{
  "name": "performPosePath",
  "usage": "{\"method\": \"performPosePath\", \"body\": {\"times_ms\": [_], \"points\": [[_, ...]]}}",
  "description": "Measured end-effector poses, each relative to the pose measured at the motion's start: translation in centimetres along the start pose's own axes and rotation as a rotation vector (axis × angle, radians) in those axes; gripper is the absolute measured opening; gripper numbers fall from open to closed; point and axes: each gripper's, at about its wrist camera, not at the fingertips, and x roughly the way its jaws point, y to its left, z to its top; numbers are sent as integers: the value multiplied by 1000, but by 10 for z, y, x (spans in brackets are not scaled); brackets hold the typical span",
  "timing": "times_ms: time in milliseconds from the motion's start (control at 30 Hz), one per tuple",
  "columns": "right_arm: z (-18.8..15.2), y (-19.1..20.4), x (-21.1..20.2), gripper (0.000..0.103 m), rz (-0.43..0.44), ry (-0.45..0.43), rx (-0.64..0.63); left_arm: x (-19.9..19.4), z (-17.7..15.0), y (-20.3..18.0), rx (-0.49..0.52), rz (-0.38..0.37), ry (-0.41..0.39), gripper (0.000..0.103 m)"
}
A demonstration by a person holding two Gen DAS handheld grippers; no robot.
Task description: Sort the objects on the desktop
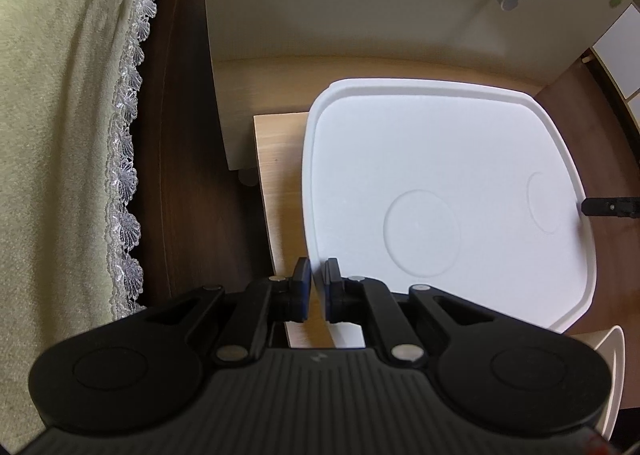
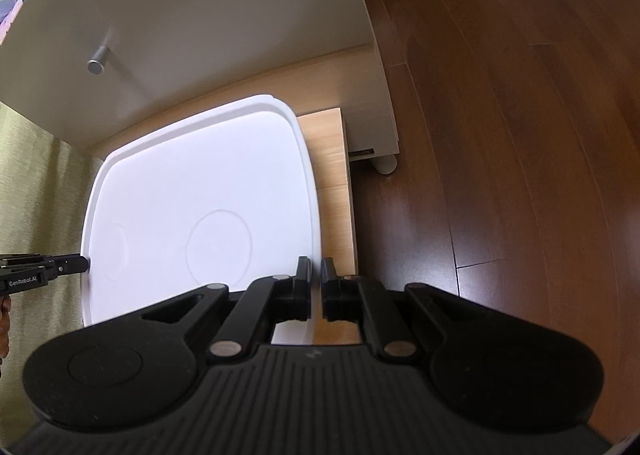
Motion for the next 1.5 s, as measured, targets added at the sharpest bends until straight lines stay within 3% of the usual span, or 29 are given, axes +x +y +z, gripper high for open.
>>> {"method": "performPosePath", "body": {"times_ms": [633,1500], "points": [[-2,11,-32,5,15,-49,-1,-37,3,0,-5,7,-61,4],[-22,27,-84,5,40,-107,-3,-77,-18,-5,13,22,-77,4]]}}
